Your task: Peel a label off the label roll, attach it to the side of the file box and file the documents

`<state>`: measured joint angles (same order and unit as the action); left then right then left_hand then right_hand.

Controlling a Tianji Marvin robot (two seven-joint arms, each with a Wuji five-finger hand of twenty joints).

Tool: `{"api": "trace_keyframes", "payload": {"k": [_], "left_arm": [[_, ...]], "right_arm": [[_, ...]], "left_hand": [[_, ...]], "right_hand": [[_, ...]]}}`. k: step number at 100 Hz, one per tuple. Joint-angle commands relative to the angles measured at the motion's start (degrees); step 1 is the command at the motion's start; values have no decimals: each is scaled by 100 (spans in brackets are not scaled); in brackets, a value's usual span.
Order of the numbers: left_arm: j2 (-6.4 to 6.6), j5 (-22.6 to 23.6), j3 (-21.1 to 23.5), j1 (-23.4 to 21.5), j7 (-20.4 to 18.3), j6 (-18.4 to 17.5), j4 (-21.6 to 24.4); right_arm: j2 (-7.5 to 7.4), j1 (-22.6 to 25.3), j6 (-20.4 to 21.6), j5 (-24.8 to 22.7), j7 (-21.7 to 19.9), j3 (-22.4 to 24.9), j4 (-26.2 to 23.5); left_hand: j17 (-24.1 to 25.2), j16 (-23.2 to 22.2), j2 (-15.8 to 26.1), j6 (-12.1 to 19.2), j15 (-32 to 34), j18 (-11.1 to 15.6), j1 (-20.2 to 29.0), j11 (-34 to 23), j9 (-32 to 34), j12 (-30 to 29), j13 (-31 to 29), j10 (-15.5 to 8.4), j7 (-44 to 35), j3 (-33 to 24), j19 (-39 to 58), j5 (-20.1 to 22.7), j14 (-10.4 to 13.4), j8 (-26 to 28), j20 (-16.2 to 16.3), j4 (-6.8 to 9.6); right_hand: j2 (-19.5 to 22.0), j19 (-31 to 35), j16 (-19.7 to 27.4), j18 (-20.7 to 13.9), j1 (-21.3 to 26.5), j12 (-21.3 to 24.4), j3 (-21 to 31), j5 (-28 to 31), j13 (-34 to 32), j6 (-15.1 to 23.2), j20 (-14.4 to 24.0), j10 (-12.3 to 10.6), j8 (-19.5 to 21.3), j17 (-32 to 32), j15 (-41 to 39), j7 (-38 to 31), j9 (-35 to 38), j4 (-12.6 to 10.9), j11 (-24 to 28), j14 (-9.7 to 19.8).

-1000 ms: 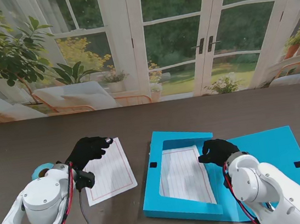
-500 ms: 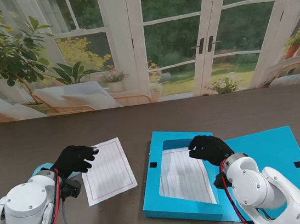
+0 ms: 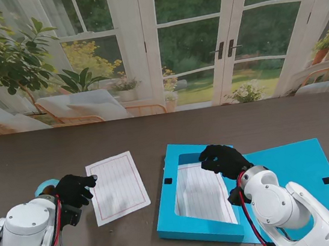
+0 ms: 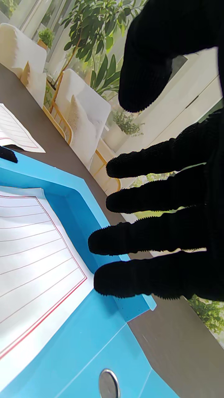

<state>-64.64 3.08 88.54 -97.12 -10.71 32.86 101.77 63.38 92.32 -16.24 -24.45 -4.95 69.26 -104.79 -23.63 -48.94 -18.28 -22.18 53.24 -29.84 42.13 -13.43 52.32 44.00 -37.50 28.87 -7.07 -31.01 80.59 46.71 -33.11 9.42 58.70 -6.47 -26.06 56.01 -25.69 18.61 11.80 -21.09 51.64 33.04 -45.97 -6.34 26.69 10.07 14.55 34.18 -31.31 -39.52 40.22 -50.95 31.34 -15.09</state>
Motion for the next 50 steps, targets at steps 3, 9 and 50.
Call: {"api": "trace_keyframes", "payload": {"k": [3,9,50], "left_arm": [[11,11,8,33,-124,99,-133],[41,32,11,77,-233,204,-192],[186,229,-153,417,-690,707,-593]], "right_arm": [[36,-48,-77,77,-127,-33,-34],[35,-88,-105,115,-152,-48,-22],[59,-300,-250,353,-195,-179,19]], "left_hand": [[-448,-211,253,-97,437,23,-205,-120,244,260,-246,272,61,106,493,-46,-339,-73,217,171],[-464,-212,318,-87,463,38,-206,-100,224,323,-225,260,106,218,505,-100,-321,-116,230,167],[-1607,-567,731,-165,1689,150,-30,-610,385,1156,-958,193,399,1185,1461,-563,-20,-459,32,253]], "right_hand": [[228,-31,12,123,-80,16,-124,127,84,-28,47,116,-14,-2123,38,51,112,52,-102,-66],[244,-35,8,134,-83,16,-133,127,81,-28,53,123,-17,-2124,33,65,115,47,-108,-69],[307,-56,-6,140,-70,9,-161,125,83,-48,85,138,-15,-2129,20,95,135,22,-116,-92]]}}
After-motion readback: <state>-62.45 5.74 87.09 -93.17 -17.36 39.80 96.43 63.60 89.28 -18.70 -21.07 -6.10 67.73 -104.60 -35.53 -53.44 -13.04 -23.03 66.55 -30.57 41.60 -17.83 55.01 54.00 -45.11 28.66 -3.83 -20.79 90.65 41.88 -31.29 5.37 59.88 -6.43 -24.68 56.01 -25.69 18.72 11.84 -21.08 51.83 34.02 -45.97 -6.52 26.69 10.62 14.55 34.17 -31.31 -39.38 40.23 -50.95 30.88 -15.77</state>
